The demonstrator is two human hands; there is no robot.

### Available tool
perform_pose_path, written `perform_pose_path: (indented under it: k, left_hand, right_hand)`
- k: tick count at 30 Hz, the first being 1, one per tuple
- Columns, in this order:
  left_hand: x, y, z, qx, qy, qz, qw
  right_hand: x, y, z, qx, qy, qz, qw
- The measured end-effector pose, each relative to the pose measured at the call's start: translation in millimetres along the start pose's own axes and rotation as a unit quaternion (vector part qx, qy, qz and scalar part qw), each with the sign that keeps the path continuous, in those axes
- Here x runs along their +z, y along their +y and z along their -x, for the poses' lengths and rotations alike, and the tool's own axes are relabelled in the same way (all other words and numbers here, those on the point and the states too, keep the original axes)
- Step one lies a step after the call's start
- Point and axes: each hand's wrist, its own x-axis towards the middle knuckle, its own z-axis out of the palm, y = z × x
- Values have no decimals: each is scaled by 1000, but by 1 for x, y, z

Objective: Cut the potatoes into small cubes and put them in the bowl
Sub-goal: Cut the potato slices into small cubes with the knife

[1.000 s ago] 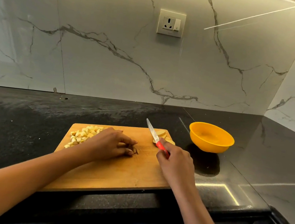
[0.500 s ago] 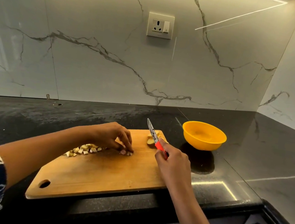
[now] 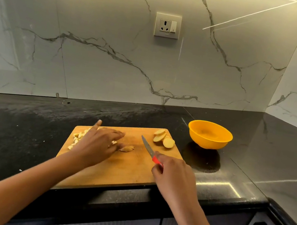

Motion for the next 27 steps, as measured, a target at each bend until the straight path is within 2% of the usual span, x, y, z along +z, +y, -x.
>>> perform_pose_path:
  k: [3, 7, 12, 16, 20, 24, 27]
  left_hand:
    - [-5, -8, 15, 15, -108, -26, 994]
    - [2, 2, 28, 31, -161, -13, 986]
    - [8, 12, 22, 19, -162, -18, 986]
    - [8, 12, 23, 23, -164, -12, 986]
    - [9, 11, 23, 24, -169, -8, 985]
    - [11, 10, 23, 24, -162, -2, 987]
    - [12, 10, 23, 24, -159, 1, 987]
  right_hand:
    - [-3, -6, 8, -18, -14, 4, 1000]
    - [-4, -12, 7, -32, -19, 16, 999]
    - [0, -27, 10, -51, -43, 30, 997]
    - [-3, -21, 6, -40, -19, 35, 998]
    - [3, -30, 10, -57, -43, 40, 997]
    - [6, -27, 7, -46, -23, 48, 998]
    - [8, -33, 9, -59, -38, 58, 996]
